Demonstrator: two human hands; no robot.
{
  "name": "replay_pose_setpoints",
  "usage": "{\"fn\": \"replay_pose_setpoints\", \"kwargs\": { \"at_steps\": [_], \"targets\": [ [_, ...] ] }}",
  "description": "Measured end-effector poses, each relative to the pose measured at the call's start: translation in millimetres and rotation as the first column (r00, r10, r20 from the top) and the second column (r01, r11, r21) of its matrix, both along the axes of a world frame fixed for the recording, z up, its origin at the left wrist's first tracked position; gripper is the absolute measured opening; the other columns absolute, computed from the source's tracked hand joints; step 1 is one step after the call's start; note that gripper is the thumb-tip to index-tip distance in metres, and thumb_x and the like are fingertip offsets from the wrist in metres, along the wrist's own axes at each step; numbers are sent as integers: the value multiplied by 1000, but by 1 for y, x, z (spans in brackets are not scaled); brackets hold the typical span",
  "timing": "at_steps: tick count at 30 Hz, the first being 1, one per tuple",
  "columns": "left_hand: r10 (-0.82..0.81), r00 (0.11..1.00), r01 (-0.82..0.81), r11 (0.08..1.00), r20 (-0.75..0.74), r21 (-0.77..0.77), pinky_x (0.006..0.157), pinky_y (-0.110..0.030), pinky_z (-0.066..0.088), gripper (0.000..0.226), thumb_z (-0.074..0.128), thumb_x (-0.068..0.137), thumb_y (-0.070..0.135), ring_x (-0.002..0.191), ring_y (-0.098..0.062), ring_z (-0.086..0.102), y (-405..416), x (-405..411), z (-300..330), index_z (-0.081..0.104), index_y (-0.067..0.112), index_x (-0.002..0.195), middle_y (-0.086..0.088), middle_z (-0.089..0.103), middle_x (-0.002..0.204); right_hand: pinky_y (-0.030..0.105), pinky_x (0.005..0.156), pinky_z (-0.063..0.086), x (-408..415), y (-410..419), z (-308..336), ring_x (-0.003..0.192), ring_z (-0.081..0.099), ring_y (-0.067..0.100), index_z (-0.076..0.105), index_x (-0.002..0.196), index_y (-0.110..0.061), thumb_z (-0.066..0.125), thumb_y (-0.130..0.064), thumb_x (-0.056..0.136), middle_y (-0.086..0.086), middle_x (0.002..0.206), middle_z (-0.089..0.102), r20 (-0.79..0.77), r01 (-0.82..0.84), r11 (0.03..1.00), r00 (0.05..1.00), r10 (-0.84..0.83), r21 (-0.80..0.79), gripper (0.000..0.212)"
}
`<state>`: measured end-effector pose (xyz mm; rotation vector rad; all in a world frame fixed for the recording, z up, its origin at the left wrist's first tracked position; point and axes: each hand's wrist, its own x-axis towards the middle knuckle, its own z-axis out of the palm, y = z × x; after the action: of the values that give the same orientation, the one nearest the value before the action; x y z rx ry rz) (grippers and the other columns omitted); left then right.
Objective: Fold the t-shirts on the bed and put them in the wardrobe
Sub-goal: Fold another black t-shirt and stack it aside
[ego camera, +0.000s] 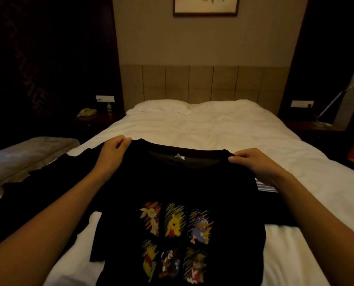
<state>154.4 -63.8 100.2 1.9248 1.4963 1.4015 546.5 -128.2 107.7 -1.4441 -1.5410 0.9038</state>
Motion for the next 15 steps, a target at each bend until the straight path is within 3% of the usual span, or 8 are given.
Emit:
{"fn": "replay_pose_setpoints", "kwargs": {
  "at_steps": [4, 8, 11, 15],
  "targets": [
    [111, 992, -110, 994, -66, 19, 64, -37, 43, 35, 47, 102, 38, 71, -19, 56, 47, 7, -28, 59, 13, 80, -6, 59, 76, 28, 53, 31, -16, 52, -25, 54, 48, 11, 57, 65, -12, 60, -18, 96, -4, 56, 50, 154, 214, 963, 959, -239, 161, 31],
    [355, 909, -287, 913, -218, 291, 56, -39, 37, 33, 46, 102, 38, 70, -22, 50, 86, 21, -27, 56, 16, 79, -3, 51, 77, 31, 67, 37, -33, 99, -32, 87, 61, 27, 64, 88, -21, 55, -30, 97, -1, 85, 62, 280, 393, 851, 823, -495, 348, 15],
    [453, 845, -301, 843, -285, 446, 63, -40, 36, 32, 49, 102, 34, 74, -29, 50, 127, 20, -15, 60, 11, 82, -9, 49, 77, 30, 63, 34, -38, 131, -21, 88, 63, 27, 66, 97, -25, 50, -48, 97, -2, 91, 66, 368, 484, 715, 629, -685, 504, 27],
    [580, 736, -322, 753, -348, 574, 68, -42, 32, 31, 47, 102, 35, 76, -33, 50, 188, 12, -2, 61, 10, 88, -13, 52, 80, 27, 52, 22, -30, 192, -6, 69, 50, 18, 62, 85, -22, 49, -59, 94, -5, 80, 55, 408, 407, 599, 466, -785, 689, 41]
  ]
}}
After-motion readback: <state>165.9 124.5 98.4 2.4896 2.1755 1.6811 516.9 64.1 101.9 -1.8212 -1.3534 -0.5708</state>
